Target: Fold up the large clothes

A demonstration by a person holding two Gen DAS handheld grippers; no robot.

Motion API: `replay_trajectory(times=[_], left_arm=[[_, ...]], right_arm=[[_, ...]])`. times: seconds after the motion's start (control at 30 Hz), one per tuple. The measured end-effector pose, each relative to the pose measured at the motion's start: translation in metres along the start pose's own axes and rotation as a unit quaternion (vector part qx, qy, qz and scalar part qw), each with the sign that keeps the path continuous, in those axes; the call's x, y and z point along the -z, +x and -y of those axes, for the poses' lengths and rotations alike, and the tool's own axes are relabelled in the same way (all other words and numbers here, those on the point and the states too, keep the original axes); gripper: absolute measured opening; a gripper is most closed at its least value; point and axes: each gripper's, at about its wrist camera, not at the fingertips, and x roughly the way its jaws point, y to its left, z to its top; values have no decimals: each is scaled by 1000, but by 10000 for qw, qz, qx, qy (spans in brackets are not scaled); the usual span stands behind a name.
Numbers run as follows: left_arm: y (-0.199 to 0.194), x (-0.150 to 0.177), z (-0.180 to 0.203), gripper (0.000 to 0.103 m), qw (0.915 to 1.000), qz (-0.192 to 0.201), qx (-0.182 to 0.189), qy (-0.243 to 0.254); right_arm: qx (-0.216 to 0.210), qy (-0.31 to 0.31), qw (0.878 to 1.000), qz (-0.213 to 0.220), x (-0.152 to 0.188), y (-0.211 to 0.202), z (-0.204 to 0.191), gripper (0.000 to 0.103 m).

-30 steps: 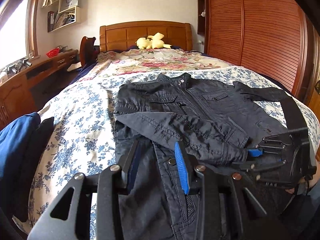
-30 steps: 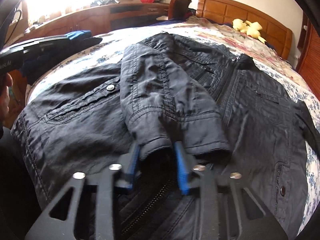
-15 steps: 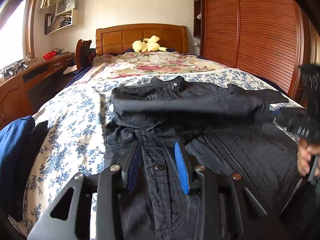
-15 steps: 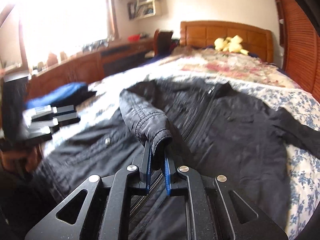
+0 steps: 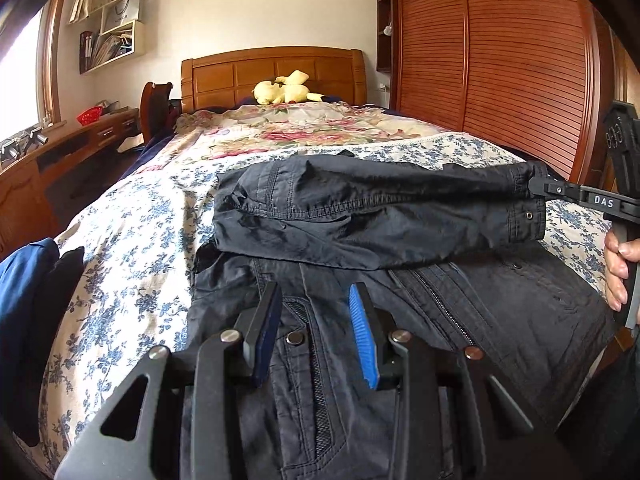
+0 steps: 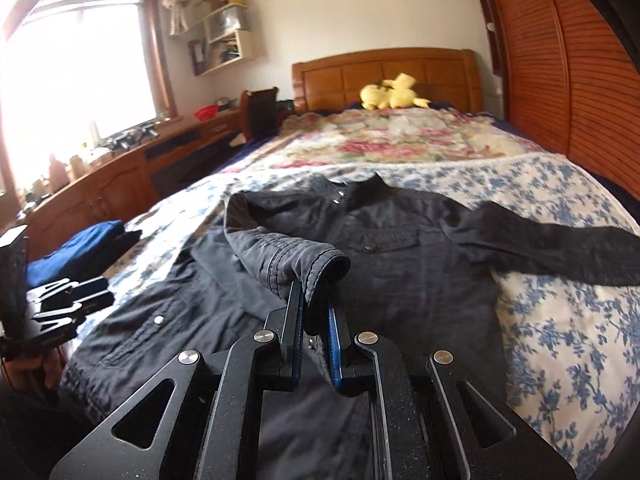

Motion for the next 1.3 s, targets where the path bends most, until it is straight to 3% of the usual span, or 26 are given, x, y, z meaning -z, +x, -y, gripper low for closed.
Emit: replay_trajectory(times=[0.23,0.4,0.47,0.57,0.6,0.8,1.03,1.1,1.23,1.3], left_arm=[[2,-2,7,33,10000,40,-10,47],[3,-2,10,33,10000,42,19,84],[3,-2,12,33,9999,44,23,117],[3,-2,16,33,9999,43,40,141],[3,-2,16,33,9999,47,45,144],[3,-2,22,33,9998,31,92,191],[4,-1,30,33,9995,16,148,271],[3,-1,30,33,9995,24,155,277],[4,-1,32,33,9995,7,147,274],[5,-1,32,33,9995,-1,143,271]], right_arm=[[677,65,9971,-355,14,19,26,9],[1527,120,9877,-318,18,20,46,26],[1654,57,9860,-220,18,15,48,38],[1679,-44,9856,-210,18,14,48,55],[1641,-64,9860,-294,20,17,47,57],[1063,1,9886,-1064,34,51,47,57],[871,58,9830,-1615,53,75,52,57],[828,99,9832,-1624,53,76,53,56],[715,-18,9846,-1593,52,74,47,9],[649,-112,9856,-1557,51,70,42,6]])
